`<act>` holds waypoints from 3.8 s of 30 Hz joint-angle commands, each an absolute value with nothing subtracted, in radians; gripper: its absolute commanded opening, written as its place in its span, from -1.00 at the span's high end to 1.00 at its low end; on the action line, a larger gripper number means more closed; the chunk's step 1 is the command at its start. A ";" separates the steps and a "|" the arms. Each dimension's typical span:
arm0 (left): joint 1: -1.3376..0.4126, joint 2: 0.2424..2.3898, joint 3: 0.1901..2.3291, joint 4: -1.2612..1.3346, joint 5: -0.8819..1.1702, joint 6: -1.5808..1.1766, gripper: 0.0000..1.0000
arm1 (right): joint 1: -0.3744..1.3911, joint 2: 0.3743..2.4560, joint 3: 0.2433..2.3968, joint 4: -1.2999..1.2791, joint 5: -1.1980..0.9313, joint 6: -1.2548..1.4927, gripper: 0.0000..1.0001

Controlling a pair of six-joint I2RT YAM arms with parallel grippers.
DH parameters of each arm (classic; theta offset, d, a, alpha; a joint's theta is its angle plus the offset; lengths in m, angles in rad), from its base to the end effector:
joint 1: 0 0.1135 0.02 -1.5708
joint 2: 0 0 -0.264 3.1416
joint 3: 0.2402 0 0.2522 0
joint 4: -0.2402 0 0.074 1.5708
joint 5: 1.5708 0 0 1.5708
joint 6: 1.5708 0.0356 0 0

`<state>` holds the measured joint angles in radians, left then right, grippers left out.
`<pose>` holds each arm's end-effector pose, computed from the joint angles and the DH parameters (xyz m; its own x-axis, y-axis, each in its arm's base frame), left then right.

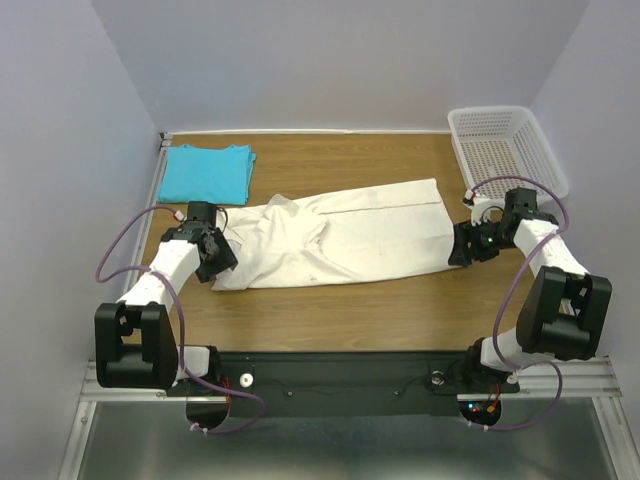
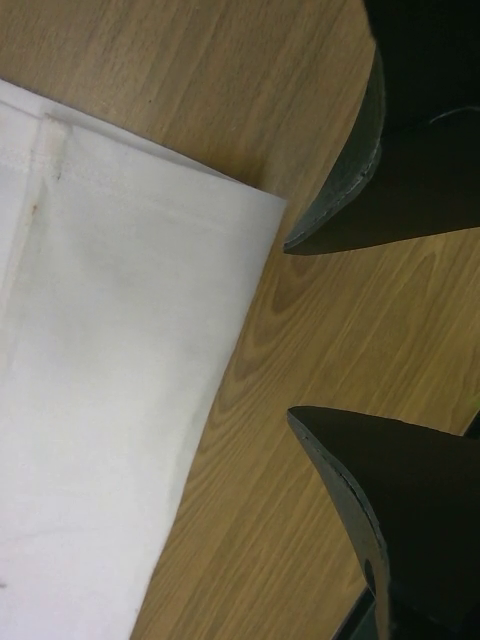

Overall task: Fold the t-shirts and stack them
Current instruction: Fold the tshirt

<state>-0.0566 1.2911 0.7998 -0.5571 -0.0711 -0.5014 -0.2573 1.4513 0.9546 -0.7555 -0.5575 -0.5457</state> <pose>0.2458 -0.0114 0.2097 -0.7689 -0.4366 -0.4671 -0.3974 0.8986 -0.1858 0.2612 -0.0493 0.2127 -0.8139 -0.2412 -0.5285 -0.4291 0.8629 0.2669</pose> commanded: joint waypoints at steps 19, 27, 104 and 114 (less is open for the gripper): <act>-0.046 1.342 0.824 -0.583 -0.058 -0.448 0.66 | -0.370 1.470 1.029 -0.793 -0.469 -0.517 -0.32; -0.044 1.322 0.822 -0.580 -0.045 -0.439 0.83 | -0.387 1.566 1.034 -0.787 -0.515 -0.515 -0.29; -0.069 1.431 0.799 -0.745 -0.086 -0.454 1.00 | -0.500 1.563 0.956 -0.664 -0.396 -0.597 0.99; -0.074 1.372 0.922 -0.834 -0.127 -0.437 -0.02 | -0.505 1.523 0.948 -0.669 -0.388 -0.620 0.28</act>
